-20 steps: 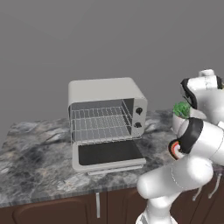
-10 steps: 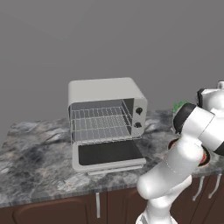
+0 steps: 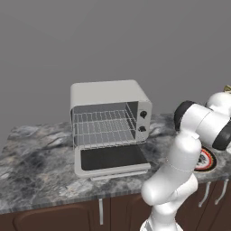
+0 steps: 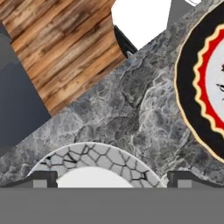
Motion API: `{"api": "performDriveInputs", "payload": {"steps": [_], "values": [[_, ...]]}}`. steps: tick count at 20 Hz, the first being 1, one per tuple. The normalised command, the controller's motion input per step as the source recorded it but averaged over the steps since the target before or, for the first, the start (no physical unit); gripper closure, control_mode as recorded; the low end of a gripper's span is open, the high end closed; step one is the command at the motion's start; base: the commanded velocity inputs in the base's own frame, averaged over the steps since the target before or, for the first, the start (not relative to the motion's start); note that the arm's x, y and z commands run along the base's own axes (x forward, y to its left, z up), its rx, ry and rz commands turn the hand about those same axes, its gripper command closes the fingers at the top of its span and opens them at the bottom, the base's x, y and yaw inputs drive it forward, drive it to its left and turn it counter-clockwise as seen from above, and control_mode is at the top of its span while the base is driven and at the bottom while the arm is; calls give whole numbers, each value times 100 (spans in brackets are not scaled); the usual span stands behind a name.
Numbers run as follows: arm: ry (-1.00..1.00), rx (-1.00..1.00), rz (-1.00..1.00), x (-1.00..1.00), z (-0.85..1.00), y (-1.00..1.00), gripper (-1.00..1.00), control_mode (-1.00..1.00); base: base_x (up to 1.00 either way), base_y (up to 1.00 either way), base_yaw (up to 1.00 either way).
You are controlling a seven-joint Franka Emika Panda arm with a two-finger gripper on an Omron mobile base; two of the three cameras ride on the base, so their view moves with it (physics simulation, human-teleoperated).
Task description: Open the toaster oven door. Place the bread on the top rack in the toaster oven and place the chicken drumstick on the bottom rack.
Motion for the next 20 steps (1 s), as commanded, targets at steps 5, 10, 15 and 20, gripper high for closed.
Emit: {"api": "performDriveInputs", "payload": {"steps": [5, 10, 15, 20], "values": [[-3, 0, 18, 13, -20, -32, -100, -100, 0, 0, 0], [-7, 0, 15, 22, -49, -11, -100, -100, 0, 0, 0], [-3, 0, 14, 35, -7, -29, -100, -100, 0, 0, 0], [0, 0, 11, 14, -11, -49, -100, -100, 0, 0, 0]]}}
